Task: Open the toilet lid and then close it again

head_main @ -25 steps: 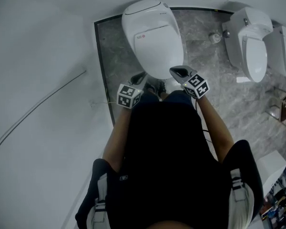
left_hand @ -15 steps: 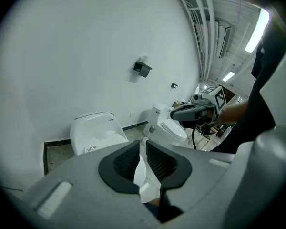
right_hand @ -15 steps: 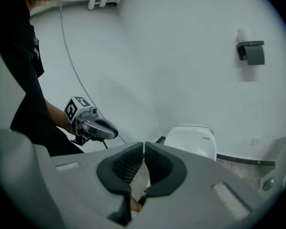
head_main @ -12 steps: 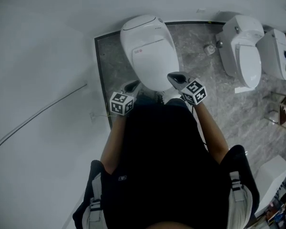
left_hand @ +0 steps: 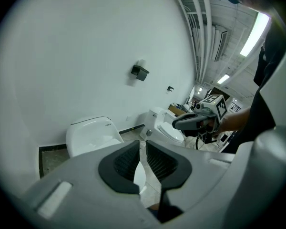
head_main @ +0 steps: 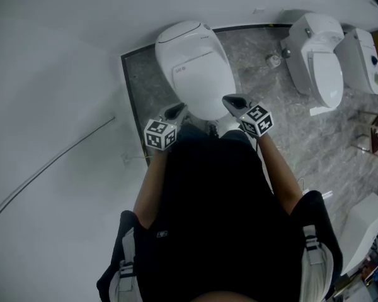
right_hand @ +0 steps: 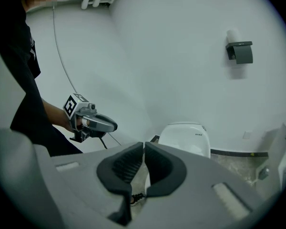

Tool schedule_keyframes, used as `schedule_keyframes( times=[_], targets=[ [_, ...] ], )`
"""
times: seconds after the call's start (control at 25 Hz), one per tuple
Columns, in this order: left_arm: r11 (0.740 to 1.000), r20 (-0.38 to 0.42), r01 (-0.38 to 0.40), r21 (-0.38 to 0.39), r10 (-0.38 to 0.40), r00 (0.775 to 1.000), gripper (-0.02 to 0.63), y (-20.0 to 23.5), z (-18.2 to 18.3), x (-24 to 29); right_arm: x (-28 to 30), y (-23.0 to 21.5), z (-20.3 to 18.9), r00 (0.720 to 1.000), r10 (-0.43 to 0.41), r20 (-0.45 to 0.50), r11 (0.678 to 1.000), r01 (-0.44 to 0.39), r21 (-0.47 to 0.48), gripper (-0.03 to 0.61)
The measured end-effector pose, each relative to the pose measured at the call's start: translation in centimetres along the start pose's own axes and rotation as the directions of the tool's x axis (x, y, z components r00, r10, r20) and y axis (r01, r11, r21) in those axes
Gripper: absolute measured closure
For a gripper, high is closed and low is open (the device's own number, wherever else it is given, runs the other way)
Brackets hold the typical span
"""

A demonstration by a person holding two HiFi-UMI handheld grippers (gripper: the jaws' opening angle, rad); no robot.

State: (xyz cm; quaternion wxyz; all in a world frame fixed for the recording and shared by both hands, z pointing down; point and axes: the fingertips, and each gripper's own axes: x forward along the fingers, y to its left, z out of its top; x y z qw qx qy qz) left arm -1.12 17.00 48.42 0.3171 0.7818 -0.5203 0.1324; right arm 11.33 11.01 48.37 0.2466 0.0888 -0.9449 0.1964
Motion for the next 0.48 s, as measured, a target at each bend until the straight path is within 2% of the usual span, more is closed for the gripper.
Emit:
schedule_keyframes(
  times=[0.24, 0.48],
  targets=[
    [0.998, -0.027, 0.057, 0.021, -0.057, 0.998, 0.56, 1.7, 0.4, -0.4, 1.1, 0.4, 1.6, 0.998, -0.061, 0.029, 0.998, 0.06, 0.037, 0.572],
    [0.996, -0.017, 0.084, 0.008, -0.084, 0.996, 0.56, 3.6, 0.6, -1.4, 3.0, 1.6, 0.6, 0.996, -0.087, -0.035, 0.995, 0.089, 0.045, 0.572]
  ],
)
